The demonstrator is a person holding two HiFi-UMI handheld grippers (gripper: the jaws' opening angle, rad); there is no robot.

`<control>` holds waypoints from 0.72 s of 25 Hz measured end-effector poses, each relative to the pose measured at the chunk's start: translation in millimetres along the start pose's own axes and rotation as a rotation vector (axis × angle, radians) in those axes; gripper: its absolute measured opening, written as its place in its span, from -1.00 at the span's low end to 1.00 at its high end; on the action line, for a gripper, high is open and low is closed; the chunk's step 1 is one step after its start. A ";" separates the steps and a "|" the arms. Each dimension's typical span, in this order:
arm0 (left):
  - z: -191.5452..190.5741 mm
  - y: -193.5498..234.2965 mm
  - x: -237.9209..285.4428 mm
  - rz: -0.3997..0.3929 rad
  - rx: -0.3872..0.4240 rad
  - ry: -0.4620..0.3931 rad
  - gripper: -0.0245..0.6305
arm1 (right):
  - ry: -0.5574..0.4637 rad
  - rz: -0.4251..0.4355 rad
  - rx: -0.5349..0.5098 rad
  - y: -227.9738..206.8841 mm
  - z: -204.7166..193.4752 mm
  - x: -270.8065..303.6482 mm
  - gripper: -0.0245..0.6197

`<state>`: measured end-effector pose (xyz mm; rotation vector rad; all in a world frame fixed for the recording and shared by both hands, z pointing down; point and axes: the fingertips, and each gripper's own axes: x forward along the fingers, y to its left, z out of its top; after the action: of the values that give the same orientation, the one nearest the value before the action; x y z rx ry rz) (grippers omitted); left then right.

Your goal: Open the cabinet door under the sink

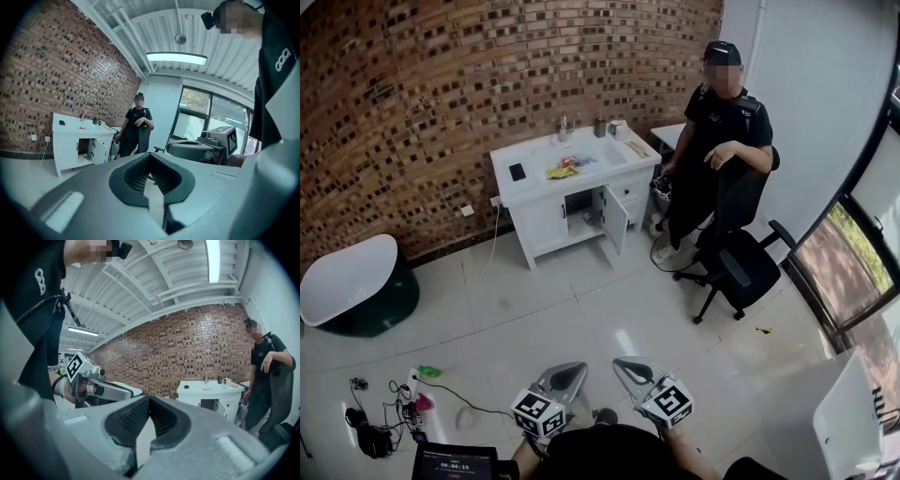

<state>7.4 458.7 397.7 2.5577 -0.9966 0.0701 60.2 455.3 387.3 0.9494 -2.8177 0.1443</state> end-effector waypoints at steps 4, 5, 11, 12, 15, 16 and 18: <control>-1.8 -3.4 -5.4 -0.001 0.001 -0.004 -0.88 | 0.003 0.003 0.016 7.9 -6.5 -3.6 -0.95; -2.6 -3.2 -6.9 0.001 0.001 -0.005 -0.88 | 0.002 0.003 0.020 9.3 -8.1 -3.9 -0.95; -4.7 -0.5 -13.2 0.013 -0.001 -0.004 -0.88 | 0.000 0.011 0.013 12.6 -7.5 -0.6 -0.95; -4.0 -0.3 -14.2 0.014 -0.001 -0.005 -0.88 | 0.000 0.012 0.012 13.2 -6.5 0.3 -0.95; -4.6 0.4 -16.7 0.016 0.001 -0.004 -0.88 | 0.003 0.017 0.010 16.7 -7.0 2.3 -0.95; -5.8 0.7 -17.2 0.016 0.001 -0.003 -0.88 | 0.005 0.020 0.010 18.1 -8.3 2.8 -0.95; -8.0 0.8 -17.7 0.017 0.002 0.000 -0.88 | 0.006 0.023 0.008 19.7 -11.0 3.0 -0.95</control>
<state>-5.6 472.5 402.0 2.5515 -1.0197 0.0756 47.2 470.8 397.9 0.9167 -2.8251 0.1620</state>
